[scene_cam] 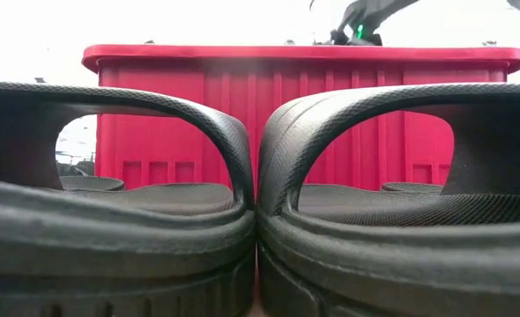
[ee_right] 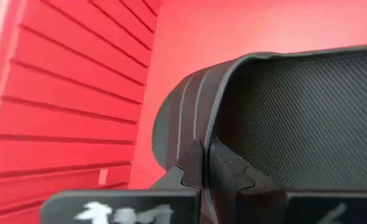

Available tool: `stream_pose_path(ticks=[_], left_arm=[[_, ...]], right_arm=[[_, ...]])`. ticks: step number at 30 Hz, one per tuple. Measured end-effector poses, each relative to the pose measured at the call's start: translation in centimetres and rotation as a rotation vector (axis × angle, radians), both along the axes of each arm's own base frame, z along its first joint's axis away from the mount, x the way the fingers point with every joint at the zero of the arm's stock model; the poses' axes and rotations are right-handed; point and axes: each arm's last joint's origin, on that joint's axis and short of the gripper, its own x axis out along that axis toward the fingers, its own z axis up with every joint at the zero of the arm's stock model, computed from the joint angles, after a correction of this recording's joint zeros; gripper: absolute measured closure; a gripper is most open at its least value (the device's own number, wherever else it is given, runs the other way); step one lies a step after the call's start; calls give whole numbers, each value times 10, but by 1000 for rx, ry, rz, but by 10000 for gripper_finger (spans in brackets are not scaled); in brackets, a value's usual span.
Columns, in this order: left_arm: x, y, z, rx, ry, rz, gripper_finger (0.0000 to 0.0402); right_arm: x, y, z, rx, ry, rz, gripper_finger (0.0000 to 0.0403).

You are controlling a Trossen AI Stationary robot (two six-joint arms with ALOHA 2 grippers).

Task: Pick and place slides into bin
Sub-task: Put the black slide into the red container

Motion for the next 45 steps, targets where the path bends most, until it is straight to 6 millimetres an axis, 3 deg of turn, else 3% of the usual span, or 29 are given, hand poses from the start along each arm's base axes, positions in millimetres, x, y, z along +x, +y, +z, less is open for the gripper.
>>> stream_pose_path(ticks=[10,16,32,45], left_arm=[[-1,10,-1,-22,-1,69,382],[-1,13,-3,-24,13,92,382],[-1,15,-3,-18,16,103,382],[-2,15,-3,19,41,97,382]], right_arm=[[6,-23,-54,106,129,59,400],[10,-26,-73,149,176,90,401],[6,-35,-91,160,288,39,398],[5,-37,-92,110,373,-8,326]])
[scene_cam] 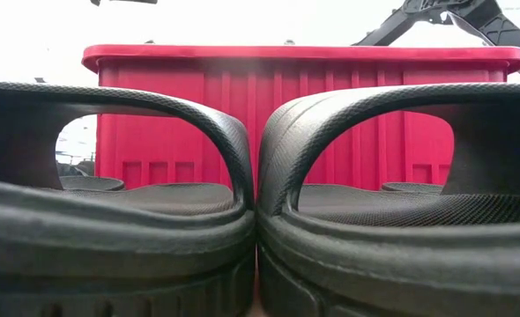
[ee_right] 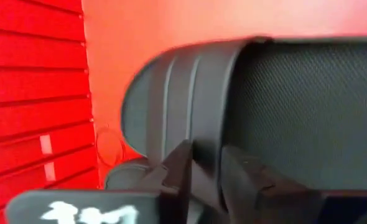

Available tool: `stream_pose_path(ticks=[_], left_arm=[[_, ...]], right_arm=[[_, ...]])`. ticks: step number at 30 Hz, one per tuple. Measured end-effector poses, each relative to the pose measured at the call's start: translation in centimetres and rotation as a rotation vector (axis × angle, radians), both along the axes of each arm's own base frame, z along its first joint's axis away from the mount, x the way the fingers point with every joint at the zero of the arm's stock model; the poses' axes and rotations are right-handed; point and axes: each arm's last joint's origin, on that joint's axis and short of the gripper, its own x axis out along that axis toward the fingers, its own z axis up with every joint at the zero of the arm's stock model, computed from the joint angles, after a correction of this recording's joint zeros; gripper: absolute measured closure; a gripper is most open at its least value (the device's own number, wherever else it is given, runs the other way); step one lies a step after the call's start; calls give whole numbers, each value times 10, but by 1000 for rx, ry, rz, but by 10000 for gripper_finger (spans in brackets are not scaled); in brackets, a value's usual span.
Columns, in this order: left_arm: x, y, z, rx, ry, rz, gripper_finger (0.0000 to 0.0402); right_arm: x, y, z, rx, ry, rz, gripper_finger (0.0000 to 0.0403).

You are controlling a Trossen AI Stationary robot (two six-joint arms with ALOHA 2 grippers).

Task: Pick and place slides into bin
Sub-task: Put the black slide into the red container

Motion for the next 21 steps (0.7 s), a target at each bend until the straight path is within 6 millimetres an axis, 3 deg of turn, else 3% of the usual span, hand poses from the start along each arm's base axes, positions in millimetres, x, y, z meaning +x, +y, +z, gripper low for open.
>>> stream_pose_path(ticks=[8,13,17,21], left_arm=[[0,0,0,0,0,0,382],[0,0,0,22,16,-4,382],[0,0,0,33,24,-5,382],[-6,0,3,61,15,-9,382]], right_arm=[[-1,-1,0,-32,39,-12,271],[3,-5,12,-55,18,-36,260],[5,-6,46,-139,-82,-42,268],[3,2,102,-201,-311,-89,286]])
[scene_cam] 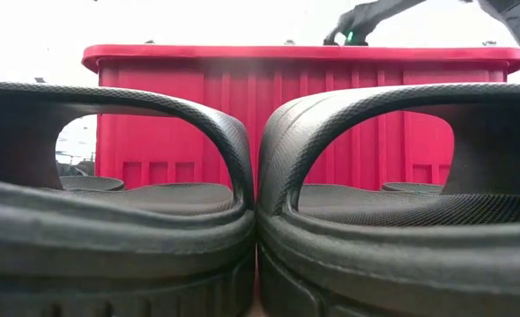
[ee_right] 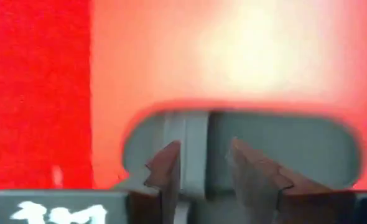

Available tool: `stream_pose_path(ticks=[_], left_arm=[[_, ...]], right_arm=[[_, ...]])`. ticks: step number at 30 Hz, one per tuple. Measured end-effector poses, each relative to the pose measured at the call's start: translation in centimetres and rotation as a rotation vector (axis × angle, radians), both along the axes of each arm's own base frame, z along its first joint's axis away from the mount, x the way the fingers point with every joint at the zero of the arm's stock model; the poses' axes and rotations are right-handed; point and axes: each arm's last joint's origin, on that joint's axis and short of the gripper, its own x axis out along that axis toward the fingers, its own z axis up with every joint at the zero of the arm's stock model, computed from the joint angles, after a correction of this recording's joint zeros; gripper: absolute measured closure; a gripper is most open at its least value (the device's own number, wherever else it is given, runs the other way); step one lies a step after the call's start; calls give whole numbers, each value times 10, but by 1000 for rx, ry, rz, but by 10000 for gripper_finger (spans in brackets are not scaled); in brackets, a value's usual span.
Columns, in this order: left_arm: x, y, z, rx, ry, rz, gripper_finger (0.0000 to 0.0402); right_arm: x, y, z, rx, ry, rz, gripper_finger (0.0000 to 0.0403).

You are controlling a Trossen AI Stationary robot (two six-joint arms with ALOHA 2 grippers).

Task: Pick and place slides into bin
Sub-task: Put the black slide into the red container

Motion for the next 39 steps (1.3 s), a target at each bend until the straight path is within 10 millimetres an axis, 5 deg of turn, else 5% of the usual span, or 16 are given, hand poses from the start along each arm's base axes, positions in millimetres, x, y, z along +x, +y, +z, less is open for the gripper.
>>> stream_pose_path(ticks=[7,12,15,23,29,39], left_arm=[[-20,-1,9,3,-76,-9,382],[-30,-2,14,-39,-163,-46,382],[-29,-3,16,-42,-185,-122,382],[-26,-9,17,-11,-167,-326,382],[-25,-14,15,-70,-164,-505,382],[-31,-18,2,-241,-73,-605,382]], right_arm=[[-9,54,122,-96,-769,114,376],[-12,97,158,-124,-1107,156,392],[-12,116,152,-33,-1170,138,400],[6,172,92,186,-1113,120,402],[6,207,67,205,-1094,-70,402],[-17,263,71,171,-1046,-183,403]])
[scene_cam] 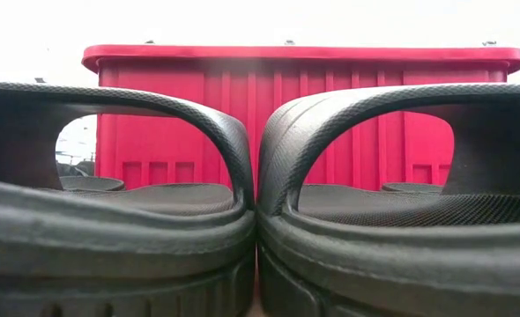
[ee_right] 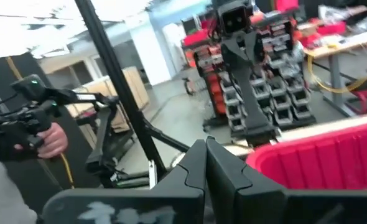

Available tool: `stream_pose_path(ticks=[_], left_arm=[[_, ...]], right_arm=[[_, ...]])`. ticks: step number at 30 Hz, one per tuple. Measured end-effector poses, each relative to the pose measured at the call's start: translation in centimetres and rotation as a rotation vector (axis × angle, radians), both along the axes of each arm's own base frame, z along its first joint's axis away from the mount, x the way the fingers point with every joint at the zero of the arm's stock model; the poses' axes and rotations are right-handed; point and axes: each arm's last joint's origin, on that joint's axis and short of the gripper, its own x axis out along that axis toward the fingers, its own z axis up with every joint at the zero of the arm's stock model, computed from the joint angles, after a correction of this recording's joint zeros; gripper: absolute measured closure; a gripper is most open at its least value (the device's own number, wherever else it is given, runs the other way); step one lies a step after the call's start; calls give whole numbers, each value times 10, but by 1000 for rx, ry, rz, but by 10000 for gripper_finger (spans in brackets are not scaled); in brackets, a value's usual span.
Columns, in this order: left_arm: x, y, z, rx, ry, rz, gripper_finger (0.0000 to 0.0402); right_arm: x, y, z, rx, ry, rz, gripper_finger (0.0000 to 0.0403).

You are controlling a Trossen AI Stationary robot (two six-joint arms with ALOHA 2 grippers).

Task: Pick and place slides into bin
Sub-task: Put the black slide into the red container

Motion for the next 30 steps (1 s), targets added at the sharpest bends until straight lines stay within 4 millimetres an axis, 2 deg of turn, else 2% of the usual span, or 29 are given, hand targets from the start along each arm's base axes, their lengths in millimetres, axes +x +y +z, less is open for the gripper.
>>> stream_pose_path(ticks=[7,11,15,20,26,30], left_arm=[[6,-3,-5,-97,52,-53,382],[22,-11,1,-122,-11,-133,383],[51,-25,-1,-158,-18,-178,383],[90,-51,-7,-160,-19,-130,383],[139,-82,6,-125,70,-37,383],[167,-100,29,-74,31,-19,383]], right_arm=[[-22,11,14,-25,-44,-4,403],[-35,15,14,-56,-3,14,403],[-51,18,10,-103,93,44,403],[-73,19,3,-156,210,141,403],[-92,25,-7,-120,346,362,403],[-101,37,-11,-149,376,528,403]])
